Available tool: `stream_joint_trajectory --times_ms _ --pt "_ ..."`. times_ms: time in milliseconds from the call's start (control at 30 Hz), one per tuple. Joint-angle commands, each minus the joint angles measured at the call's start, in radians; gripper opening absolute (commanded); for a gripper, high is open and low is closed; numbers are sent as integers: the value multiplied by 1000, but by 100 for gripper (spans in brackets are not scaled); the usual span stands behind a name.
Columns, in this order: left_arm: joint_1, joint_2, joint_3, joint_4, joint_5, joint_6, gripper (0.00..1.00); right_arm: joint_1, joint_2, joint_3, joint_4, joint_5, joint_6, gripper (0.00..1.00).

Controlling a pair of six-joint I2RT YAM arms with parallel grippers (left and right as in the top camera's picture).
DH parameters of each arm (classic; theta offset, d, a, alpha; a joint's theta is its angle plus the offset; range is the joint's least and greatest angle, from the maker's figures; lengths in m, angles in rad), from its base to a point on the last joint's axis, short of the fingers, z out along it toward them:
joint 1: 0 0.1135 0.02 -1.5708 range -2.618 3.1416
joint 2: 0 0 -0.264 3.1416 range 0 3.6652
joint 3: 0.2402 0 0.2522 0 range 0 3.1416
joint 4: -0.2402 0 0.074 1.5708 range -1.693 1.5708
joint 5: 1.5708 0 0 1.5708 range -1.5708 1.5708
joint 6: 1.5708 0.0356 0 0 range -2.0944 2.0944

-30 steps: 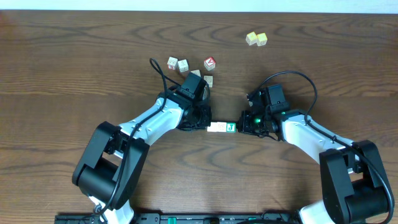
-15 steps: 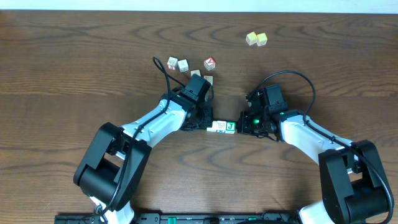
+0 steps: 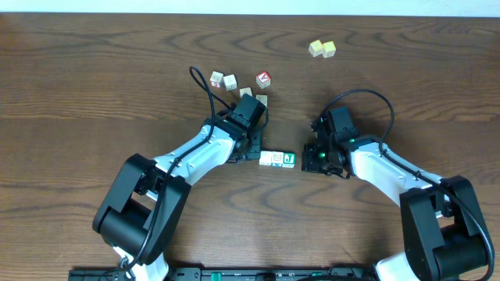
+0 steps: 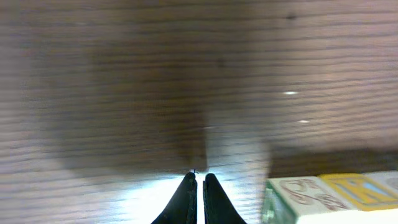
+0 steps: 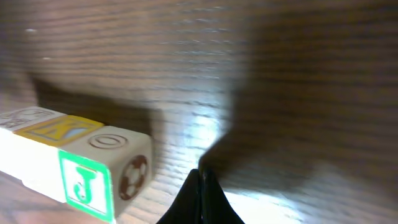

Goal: Lift 3 blocks
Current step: 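Open both grippers and pull them away from the row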

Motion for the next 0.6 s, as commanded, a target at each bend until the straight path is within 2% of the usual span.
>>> stream_joint_trajectory --times_ms 0,267,333,400,433,467,500,567 --pt "3 -69 23 -27 -121 9 8 -18 11 71 -66 75 -13 1" --pt "76 -306 27 -153 -177 8 9 -54 -10 298 -394 93 -13 1" --pt "109 -386 27 -196 -177 9 27 -54 -50 366 -509 122 -13 3" --pt "138 -452 27 -232 -176 8 44 -54 -84 396 -570 129 -13 13" --pt "167 -520 27 -268 -176 8 57 -54 -135 417 -630 129 -13 33" --pt "182 -557 27 -287 -176 8 64 -54 -171 419 -659 128 -13 54" --pt "189 -579 27 -298 -176 8 66 -53 -201 419 -683 129 -13 62" --pt "204 -643 27 -329 -176 8 72 -50 -269 419 -738 128 -12 99"
